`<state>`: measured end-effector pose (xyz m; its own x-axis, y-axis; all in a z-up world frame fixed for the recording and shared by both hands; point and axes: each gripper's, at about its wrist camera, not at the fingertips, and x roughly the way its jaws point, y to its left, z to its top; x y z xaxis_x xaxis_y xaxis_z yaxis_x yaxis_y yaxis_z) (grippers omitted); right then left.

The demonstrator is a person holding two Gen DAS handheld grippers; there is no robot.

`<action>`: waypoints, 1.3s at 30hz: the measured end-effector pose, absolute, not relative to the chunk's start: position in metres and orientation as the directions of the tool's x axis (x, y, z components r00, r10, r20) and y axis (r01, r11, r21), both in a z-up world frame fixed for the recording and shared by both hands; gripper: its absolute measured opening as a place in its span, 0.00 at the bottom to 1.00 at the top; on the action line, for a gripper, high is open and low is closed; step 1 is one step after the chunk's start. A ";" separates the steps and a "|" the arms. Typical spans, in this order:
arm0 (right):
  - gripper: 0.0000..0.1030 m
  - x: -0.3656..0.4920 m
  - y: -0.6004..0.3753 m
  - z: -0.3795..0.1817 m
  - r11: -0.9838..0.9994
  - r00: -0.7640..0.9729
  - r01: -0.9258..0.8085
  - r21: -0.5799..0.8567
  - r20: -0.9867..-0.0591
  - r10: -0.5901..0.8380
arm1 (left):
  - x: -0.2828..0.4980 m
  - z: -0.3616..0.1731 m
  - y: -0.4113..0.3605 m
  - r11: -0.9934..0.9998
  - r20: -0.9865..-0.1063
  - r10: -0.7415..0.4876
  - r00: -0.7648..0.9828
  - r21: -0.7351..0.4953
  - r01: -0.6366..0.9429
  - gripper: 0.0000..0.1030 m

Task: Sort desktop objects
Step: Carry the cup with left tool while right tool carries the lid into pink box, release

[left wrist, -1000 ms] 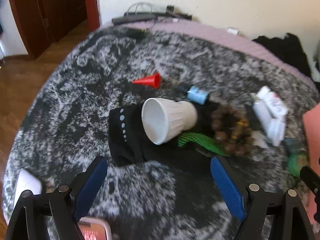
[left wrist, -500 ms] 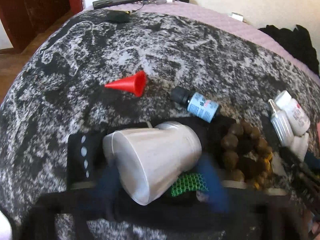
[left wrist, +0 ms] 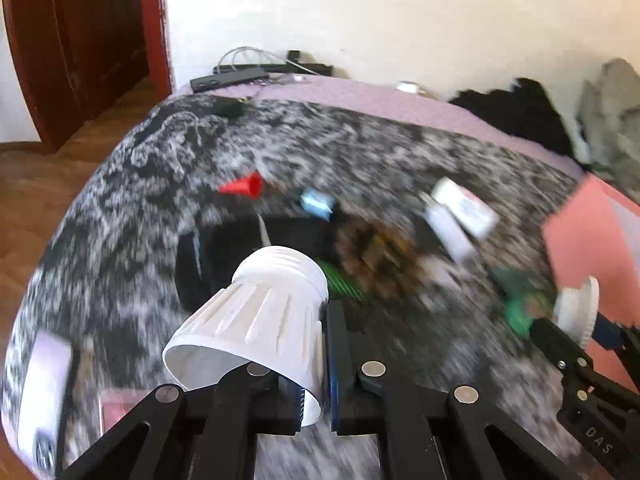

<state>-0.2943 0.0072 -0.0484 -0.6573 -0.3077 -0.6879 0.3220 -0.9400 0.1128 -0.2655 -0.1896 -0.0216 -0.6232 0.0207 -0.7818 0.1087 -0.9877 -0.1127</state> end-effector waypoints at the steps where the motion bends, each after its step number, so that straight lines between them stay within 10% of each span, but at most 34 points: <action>1: 0.56 -0.279 0.009 -0.042 -0.937 -0.657 0.330 0.116 -0.684 -0.316 | -0.253 -0.019 -0.183 -0.989 -0.781 0.024 -0.624 -0.110 0.100 0.04; 22: 0.57 -0.035 0.163 0.059 -0.963 -0.784 0.234 0.137 -0.559 -0.270 | -0.090 0.073 0.012 -0.961 -0.699 0.233 -0.676 -0.057 -0.272 0.04; 39: 0.57 -0.048 0.349 0.139 -0.985 -0.913 -0.121 0.126 -0.403 0.060 | -0.181 0.163 0.186 -0.841 -0.586 0.454 -0.671 -0.034 -0.539 0.06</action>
